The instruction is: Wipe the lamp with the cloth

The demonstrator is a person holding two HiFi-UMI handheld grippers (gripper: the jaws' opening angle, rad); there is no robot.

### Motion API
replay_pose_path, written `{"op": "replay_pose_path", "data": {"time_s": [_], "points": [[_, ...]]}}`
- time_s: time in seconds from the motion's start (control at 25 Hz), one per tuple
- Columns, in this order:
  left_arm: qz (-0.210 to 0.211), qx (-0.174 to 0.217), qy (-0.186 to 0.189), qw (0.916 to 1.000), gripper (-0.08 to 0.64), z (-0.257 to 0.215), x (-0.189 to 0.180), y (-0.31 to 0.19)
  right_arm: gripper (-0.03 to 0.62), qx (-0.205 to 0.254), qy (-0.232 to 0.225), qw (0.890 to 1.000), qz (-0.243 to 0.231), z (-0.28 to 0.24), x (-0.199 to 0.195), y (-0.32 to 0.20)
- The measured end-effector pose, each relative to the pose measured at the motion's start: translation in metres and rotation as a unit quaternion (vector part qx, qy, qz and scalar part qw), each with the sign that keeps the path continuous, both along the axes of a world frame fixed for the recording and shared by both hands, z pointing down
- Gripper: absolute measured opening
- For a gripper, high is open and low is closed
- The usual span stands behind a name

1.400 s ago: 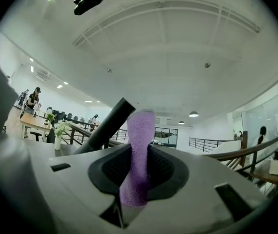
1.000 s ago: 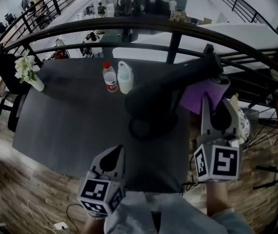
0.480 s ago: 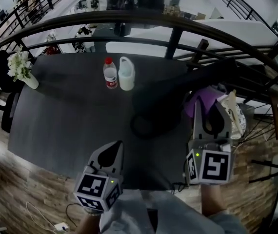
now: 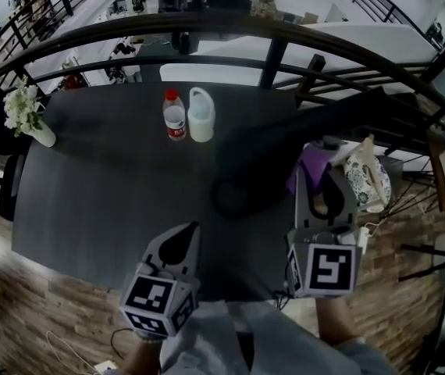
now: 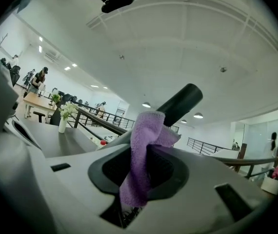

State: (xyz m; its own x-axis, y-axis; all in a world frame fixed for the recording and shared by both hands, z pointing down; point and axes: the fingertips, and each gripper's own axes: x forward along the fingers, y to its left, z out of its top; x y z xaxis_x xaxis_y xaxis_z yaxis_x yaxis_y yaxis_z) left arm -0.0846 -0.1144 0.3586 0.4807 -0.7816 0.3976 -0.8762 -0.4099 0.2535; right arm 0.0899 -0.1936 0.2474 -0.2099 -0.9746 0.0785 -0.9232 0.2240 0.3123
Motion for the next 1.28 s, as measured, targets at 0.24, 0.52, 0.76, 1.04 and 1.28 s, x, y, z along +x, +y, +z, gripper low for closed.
{"op": "replay_pose_path", "data": {"time_s": [0.24, 0.52, 0.76, 1.04, 1.28], "points": [[0.004, -0.001, 0.006, 1.0, 0.005, 0.001, -0.007, 0.0, 0.089, -0.01, 0.01, 1.0, -0.003, 0.008, -0.019, 0.007], [0.009, -0.002, 0.013, 0.9999, 0.005, 0.004, -0.011, 0.0, 0.088, -0.02, 0.031, 0.999, -0.022, 0.013, -0.04, 0.015], [0.011, 0.0, 0.014, 0.9998, 0.005, 0.005, -0.017, -0.003, 0.089, -0.03, 0.05, 0.997, -0.047, 0.016, -0.064, 0.019], [0.002, 0.001, 0.019, 0.9998, 0.005, 0.006, -0.024, -0.004, 0.089, -0.051, 0.058, 0.994, -0.08, 0.025, -0.094, 0.022], [-0.008, -0.001, 0.026, 0.9996, 0.005, 0.006, -0.034, -0.003, 0.089, -0.064, 0.062, 0.989, -0.12, 0.03, -0.127, 0.019]]}}
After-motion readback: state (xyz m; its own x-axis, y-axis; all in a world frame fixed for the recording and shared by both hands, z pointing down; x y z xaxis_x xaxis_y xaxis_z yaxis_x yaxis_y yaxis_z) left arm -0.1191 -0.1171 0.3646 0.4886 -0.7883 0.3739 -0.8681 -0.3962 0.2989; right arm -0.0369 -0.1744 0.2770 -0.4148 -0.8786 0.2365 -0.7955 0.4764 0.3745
